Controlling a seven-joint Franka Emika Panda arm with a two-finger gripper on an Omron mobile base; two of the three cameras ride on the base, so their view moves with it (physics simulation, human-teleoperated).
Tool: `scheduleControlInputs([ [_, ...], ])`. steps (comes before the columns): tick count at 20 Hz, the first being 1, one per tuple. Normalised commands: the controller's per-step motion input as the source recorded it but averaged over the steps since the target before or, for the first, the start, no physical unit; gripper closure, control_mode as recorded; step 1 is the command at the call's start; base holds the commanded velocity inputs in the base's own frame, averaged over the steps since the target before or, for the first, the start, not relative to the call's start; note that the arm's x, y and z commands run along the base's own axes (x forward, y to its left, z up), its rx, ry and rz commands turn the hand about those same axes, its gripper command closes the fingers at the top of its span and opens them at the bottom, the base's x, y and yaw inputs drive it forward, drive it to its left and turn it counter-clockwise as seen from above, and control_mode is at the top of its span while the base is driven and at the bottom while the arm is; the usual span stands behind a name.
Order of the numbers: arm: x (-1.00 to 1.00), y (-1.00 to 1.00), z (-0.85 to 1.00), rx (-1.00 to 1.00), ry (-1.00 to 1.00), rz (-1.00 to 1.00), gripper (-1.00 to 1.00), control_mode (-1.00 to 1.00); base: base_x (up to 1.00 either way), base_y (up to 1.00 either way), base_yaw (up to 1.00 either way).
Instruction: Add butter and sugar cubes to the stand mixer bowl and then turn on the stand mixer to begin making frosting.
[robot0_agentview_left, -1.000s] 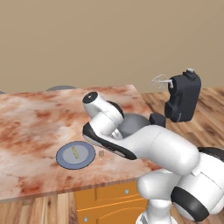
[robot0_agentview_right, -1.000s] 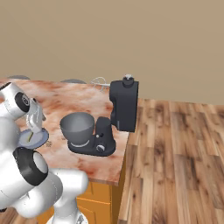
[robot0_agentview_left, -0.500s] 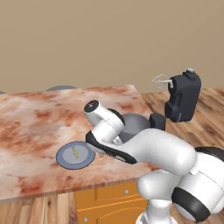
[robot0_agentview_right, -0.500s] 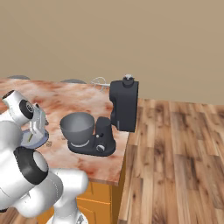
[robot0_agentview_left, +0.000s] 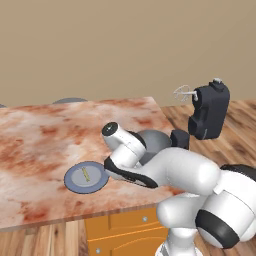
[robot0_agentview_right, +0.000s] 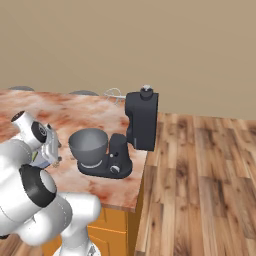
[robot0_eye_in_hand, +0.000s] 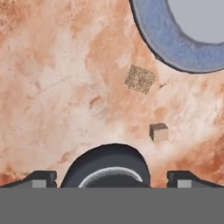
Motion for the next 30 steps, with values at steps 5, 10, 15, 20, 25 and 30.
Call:
scheduleControlInputs([
  [5,0.19,0.00,-0.23,0.00,-0.04,0.00,-1.00,-1.00,0.00,0.00,0.00],
  [10,0.14,0.06,-0.16,-0.01,-0.02,-0.03,-1.00,-1.00,0.00,0.00,0.00],
  [15,0.14,0.13,-0.09,-0.03,0.00,-0.08,-1.00,-1.00,0.00,0.00,0.00],
  [20,0.25,0.03,-0.09,-0.01,0.00,-0.05,-1.00,-1.00,0.00,0.00,0.00],
  [25,0.18,0.00,-0.31,-0.01,0.01,-0.01,-1.00,-1.00,0.00,0.00,0.00],
  [30,0.26,0.00,-0.29,-0.04,0.08,-0.01,-1.00,-1.00,0.00,0.00,0.00],
])
